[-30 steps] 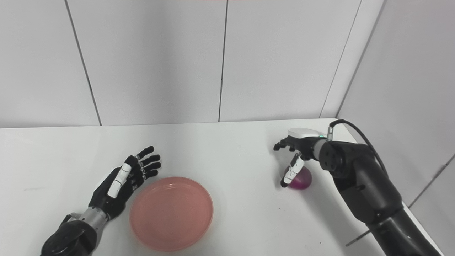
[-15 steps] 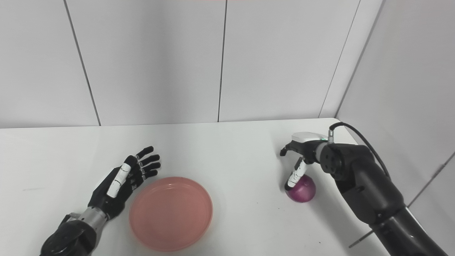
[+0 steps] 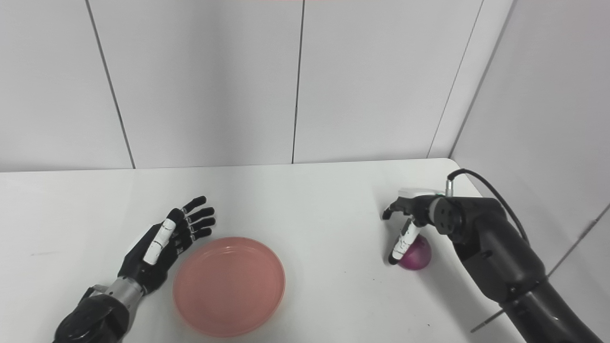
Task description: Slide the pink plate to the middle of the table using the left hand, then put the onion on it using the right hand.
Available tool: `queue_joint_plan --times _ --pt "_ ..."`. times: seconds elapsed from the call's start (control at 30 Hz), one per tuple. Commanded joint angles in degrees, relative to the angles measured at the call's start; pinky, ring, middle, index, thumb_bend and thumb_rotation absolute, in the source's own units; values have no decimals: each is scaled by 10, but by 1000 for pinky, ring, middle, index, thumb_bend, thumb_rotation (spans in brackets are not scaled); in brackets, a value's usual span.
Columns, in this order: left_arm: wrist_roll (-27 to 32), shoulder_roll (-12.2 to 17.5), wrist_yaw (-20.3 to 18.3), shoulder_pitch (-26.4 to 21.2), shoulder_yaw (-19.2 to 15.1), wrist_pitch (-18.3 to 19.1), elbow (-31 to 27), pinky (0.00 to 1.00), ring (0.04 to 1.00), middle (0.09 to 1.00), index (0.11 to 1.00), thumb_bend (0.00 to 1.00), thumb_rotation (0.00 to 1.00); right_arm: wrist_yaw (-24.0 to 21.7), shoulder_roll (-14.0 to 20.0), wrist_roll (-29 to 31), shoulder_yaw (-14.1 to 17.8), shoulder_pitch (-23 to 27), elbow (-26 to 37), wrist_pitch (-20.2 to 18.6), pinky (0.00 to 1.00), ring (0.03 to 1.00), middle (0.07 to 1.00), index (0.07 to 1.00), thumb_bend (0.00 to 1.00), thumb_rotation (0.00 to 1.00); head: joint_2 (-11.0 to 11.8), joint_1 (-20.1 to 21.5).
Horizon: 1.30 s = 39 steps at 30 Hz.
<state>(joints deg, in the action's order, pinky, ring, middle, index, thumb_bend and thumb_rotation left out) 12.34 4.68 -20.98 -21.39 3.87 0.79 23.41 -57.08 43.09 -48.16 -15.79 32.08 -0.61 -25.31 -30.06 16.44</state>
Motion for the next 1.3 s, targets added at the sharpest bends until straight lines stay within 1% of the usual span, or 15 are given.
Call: queue_joint_plan --times 0.0,0.07,0.1,0.2,0.33,0.37,0.43,0.53,0.6,0.67,0.73,0.9,1.03,1.27 --pt "-14 8 7 26 3 36 40 853 853 854 864 810 833 -8 21 3 17 16 25 -15 833 909 927 874 1000 283 -1 -1" --pt "-15 8 7 26 4 36 40 852 852 854 863 810 834 -11 21 6 19 15 28 -15 837 907 924 875 1000 284 -1 -1" --pt "-14 8 6 25 4 34 43 851 852 854 863 810 834 -15 23 18 21 13 33 -14 838 907 923 875 1000 284 -1 -1" --pt "-14 7 6 22 4 31 53 858 852 852 860 811 831 -19 27 39 24 11 42 -14 882 925 918 873 1000 296 2 0" --pt "-15 6 7 21 5 26 54 860 851 849 860 808 833 -23 33 45 19 10 53 -14 892 932 922 872 1000 302 1 -1" --pt "-15 7 6 21 5 26 54 861 851 849 861 808 834 -25 36 46 14 10 57 -12 892 933 923 872 1000 304 1 -1" --pt "-14 7 6 21 5 26 54 862 851 849 861 807 832 -29 40 47 8 10 61 -12 856 938 932 875 1000 316 1 -1" --pt "-14 7 7 21 4 27 55 861 849 848 860 802 832 -31 43 46 4 8 64 -13 826 943 947 874 1000 324 1 -1" --pt "-14 7 7 21 4 28 55 861 849 847 860 801 832 -33 45 45 1 7 62 -13 823 944 949 874 1000 326 1 -1" --pt "-14 8 6 22 5 27 53 860 850 850 864 801 831 -35 47 41 0 5 61 -14 849 965 978 877 1000 338 -1 -1" --pt "-14 9 4 22 6 27 53 860 851 850 865 804 830 -36 47 37 0 3 62 -15 837 964 984 877 1000 351 -1 -1" --pt "-11 10 3 20 3 28 60 864 852 851 859 815 819 -26 54 19 -8 -1 46 -13 794 938 968 881 1000 317 -1 0" --pt "-12 11 1 21 4 26 59 863 852 853 871 812 820 -7 62 18 -11 -12 31 -1 773 917 946 864 1000 292 -2 1" --pt "-12 13 2 22 4 27 58 860 850 851 867 808 824 11 71 24 -7 -34 41 -7 753 913 951 867 1000 298 -3 3"
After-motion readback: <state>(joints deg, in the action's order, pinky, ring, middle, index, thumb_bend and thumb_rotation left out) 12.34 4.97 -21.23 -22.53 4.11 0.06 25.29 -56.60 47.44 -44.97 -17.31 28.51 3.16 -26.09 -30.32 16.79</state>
